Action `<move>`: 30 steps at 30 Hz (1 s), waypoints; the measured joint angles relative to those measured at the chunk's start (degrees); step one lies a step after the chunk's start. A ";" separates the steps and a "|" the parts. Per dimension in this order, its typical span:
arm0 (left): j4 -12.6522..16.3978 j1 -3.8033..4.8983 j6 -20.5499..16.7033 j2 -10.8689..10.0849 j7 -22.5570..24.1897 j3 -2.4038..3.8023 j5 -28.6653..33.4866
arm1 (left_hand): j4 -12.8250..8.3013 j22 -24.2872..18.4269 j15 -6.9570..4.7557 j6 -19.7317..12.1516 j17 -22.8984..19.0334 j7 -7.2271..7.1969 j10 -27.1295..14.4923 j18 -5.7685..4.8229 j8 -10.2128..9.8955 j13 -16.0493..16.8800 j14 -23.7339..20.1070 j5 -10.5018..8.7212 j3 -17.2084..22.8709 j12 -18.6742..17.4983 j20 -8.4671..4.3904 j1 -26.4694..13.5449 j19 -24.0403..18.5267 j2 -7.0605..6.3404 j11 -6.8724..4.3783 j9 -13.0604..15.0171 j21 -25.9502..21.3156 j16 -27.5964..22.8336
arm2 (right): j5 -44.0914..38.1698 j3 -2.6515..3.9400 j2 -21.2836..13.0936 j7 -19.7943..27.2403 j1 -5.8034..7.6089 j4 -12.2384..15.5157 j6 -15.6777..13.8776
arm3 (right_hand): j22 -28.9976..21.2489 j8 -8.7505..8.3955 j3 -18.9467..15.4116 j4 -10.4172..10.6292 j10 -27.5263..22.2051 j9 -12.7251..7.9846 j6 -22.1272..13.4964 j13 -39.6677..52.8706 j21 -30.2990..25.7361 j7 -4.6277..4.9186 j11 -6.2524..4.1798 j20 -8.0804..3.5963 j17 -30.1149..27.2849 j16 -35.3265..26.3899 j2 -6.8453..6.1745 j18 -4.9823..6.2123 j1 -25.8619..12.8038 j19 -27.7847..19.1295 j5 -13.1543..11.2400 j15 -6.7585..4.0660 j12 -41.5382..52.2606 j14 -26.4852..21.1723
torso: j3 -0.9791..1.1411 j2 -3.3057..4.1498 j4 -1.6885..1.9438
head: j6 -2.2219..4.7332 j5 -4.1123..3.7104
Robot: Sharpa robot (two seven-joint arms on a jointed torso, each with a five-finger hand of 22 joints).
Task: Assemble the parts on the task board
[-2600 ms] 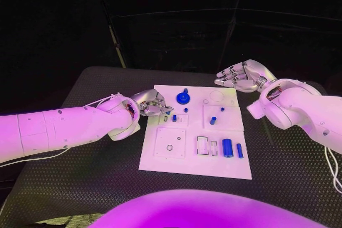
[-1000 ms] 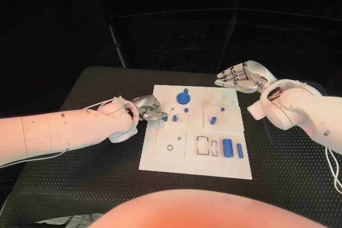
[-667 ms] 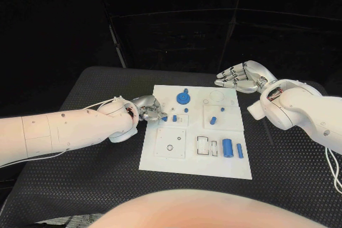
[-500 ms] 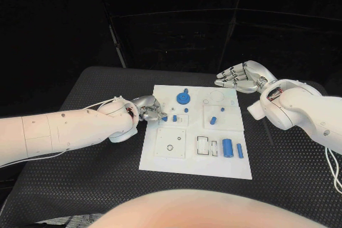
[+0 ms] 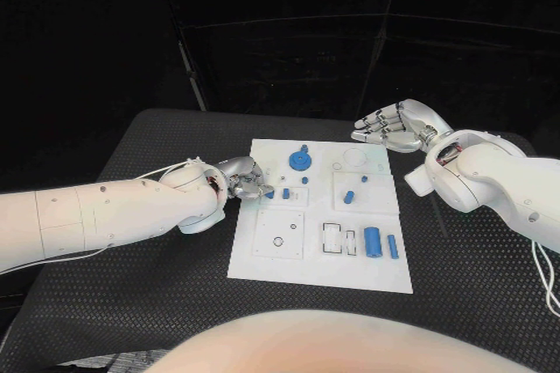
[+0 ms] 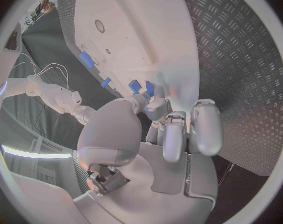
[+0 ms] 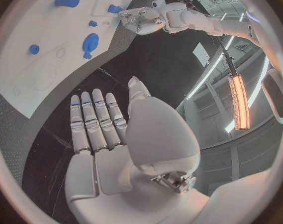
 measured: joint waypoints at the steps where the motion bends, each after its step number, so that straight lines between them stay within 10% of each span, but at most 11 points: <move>1: 0.00 0.00 -0.01 0.00 0.00 0.00 0.00 | 0.00 0.00 0.00 0.00 0.00 0.00 0.00 0.00 0.00 0.03 0.00 0.00 0.00 0.00 0.00 -0.04 0.00 -0.04 0.00 0.00 0.00 0.00 | 0.00 0.00 0.01 0.00 0.00 -0.01 0.00 | 0.00 0.00 0.00 0.00 0.00 0.00 0.00 0.00 0.00 0.00 0.00 0.00 0.00 0.00 0.00 0.00 0.00 0.00 0.00 0.00 0.00 0.00 | 0.00 0.00 0.00 | 0.00 0.03; 30: -0.54 -0.04 -0.93 0.22 -0.09 -0.02 1.34 | -2.93 0.77 -0.42 1.24 0.00 -1.22 0.82 0.01 0.28 0.69 0.00 0.00 4.99 0.66 -0.17 -7.17 0.57 -4.20 -0.42 -0.33 0.44 0.00 | 0.08 0.00 0.05 0.03 -0.04 -0.08 0.08 | 0.00 0.00 0.00 0.00 0.00 0.00 0.00 0.00 0.00 0.00 0.00 0.00 0.01 0.00 0.00 0.00 0.00 0.00 0.00 0.00 0.00 0.00 | 0.02 0.01 -0.03 | 0.00 -0.09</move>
